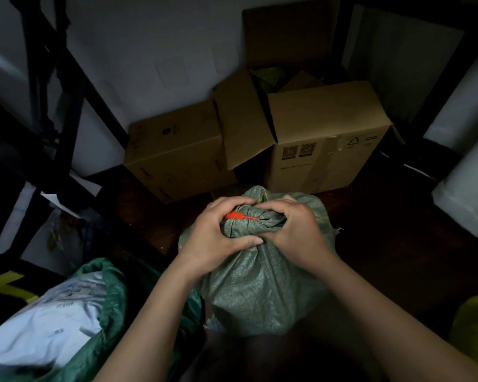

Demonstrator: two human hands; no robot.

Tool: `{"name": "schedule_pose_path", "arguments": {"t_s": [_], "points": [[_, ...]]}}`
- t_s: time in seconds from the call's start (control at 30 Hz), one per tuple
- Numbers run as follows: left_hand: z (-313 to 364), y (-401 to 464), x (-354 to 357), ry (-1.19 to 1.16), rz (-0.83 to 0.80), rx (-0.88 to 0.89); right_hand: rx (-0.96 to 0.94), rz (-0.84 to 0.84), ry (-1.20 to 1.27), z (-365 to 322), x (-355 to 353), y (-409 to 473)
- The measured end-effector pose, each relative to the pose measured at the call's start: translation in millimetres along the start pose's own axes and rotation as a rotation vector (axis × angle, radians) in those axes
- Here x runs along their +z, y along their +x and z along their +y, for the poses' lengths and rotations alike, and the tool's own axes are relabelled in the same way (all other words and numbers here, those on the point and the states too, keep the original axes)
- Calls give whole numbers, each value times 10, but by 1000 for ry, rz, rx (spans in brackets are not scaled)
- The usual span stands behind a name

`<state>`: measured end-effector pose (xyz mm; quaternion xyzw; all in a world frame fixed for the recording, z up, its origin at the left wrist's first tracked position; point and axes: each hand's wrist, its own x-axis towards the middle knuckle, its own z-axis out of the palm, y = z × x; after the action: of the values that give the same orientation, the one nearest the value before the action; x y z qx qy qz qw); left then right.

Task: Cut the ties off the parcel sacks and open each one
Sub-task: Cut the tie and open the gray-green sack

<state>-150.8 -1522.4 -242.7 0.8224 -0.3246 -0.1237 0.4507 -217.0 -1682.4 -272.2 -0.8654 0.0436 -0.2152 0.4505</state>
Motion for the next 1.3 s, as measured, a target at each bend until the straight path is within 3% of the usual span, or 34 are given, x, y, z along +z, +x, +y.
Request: {"name": "schedule_pose_path", "arguments": {"t_s": [0.13, 0.3, 0.37, 0.43, 0.57, 0.63, 0.83, 1.0, 1.1, 1.3], "points": [[-34, 31, -2, -48, 25, -34, 45, -43, 32, -19, -22, 23], [-28, 62, -56, -204, 80, -98, 221, -453, 334, 43, -274, 117], [-15, 67, -59, -219, 82, -126, 247, -515, 401, 71, -362, 125], [11, 71, -47, -227, 73, -144, 248, -455, 381, 75, -326, 100], [94, 61, -87, -207, 98, -101, 107, -116, 256, 19, -159, 66], [92, 58, -131, -198, 117, -93, 50, -32, 213, 12, -99, 62], [-64, -147, -125, -274, 117, -290, 161, -166, 90, -8, 131, -100], [4, -258, -324, 103, 143, -311, 76, -294, -43, -262, -75, 59], [195, -275, -494, 162, 118, -380, 39, -331, -65, -514, -276, 169], [836, -374, -822, 192, 139, -257, -77, -269, -96, -1139, -742, 347]]}}
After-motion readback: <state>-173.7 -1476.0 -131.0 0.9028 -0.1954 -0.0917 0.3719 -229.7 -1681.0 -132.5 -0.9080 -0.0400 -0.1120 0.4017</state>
